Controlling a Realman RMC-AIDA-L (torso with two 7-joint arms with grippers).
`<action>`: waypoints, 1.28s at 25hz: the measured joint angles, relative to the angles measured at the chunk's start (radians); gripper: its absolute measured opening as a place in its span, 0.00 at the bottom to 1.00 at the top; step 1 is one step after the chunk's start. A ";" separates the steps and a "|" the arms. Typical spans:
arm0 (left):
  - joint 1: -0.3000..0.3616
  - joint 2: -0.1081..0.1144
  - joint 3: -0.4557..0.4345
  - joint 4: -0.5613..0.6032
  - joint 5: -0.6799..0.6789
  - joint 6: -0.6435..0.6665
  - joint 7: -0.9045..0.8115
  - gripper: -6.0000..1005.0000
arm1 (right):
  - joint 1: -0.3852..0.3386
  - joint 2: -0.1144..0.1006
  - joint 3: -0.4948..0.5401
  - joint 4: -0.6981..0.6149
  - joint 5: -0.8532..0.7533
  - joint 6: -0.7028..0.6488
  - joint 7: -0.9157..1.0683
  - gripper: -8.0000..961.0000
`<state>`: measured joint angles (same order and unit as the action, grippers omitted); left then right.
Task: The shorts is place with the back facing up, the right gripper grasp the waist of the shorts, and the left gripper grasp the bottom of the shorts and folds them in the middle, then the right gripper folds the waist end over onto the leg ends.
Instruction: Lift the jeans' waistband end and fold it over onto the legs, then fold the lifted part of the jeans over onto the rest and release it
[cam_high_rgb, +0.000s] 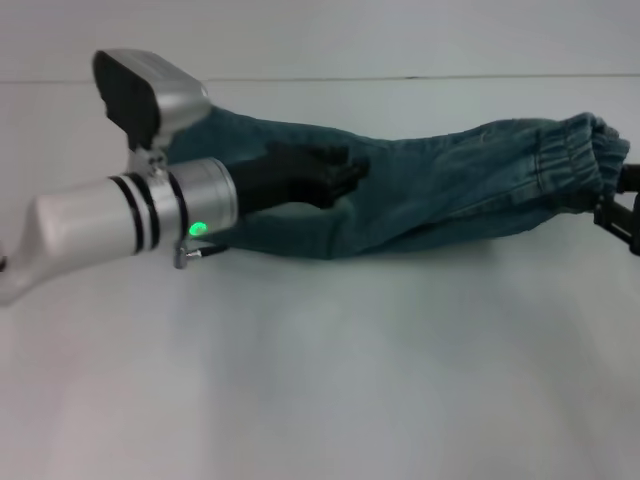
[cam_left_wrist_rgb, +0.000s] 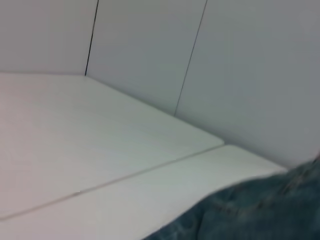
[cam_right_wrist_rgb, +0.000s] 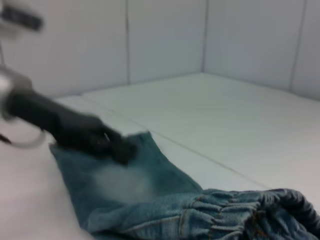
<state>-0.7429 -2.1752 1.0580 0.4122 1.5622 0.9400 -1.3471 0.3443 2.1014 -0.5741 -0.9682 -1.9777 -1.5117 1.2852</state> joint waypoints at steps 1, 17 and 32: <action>-0.012 0.000 0.014 -0.033 -0.026 -0.019 0.030 0.40 | 0.000 0.000 -0.003 -0.021 0.008 -0.017 0.012 0.22; -0.012 0.000 0.135 -0.198 -0.162 0.031 0.133 0.01 | 0.097 -0.012 -0.221 -0.214 0.069 0.023 0.189 0.21; 0.274 0.005 -0.326 -0.069 -0.336 0.053 0.467 0.01 | 0.406 -0.014 -0.497 0.008 -0.059 0.277 0.210 0.25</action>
<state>-0.4689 -2.1699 0.7323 0.3433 1.2260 0.9932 -0.8802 0.7508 2.0872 -1.0711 -0.9599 -2.0368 -1.2346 1.4949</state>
